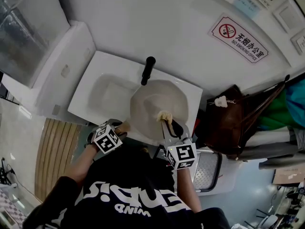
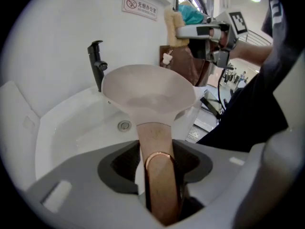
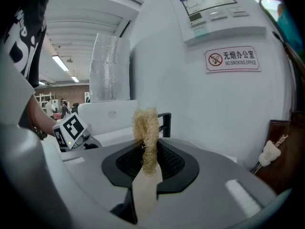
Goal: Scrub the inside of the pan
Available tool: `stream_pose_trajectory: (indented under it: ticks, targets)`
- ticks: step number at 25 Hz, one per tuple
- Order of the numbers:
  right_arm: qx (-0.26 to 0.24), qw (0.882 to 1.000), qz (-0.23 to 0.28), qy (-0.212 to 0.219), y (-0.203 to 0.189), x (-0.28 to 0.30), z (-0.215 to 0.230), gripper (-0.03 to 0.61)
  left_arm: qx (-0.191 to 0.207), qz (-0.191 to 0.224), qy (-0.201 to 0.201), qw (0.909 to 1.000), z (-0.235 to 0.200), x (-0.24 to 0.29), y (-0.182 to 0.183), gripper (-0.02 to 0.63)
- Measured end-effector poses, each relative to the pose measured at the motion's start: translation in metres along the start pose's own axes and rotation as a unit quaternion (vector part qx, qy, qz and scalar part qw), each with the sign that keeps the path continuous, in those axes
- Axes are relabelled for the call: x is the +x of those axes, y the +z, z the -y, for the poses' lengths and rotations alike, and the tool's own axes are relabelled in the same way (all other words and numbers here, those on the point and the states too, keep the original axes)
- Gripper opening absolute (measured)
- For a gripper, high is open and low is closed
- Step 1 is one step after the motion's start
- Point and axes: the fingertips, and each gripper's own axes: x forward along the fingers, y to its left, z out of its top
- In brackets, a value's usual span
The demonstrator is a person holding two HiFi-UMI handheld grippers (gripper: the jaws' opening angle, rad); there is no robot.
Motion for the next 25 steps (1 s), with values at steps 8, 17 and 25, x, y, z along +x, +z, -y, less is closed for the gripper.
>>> stream_pose_trajectory:
  ticks: [8, 17, 25]
  targets:
    - [-0.115, 0.989, -0.072, 0.063, -0.021, 0.037, -0.022, 0.075, -0.001, 0.005, -0.004, 1.0, 0.005, -0.007, 0.006, 0.199]
    - [-0.165, 0.964, -0.169, 0.12, -0.072, 0.078, -0.046, 0.075, -0.012, 0.005, -0.015, 0.9998, 0.011, -0.012, 0.01, 0.197]
    - [-0.219, 0.939, -0.223, 0.145, -0.101, 0.106, -0.062, 0.075, -0.017, 0.004, -0.019, 0.9997, 0.014, -0.014, 0.01, 0.196]
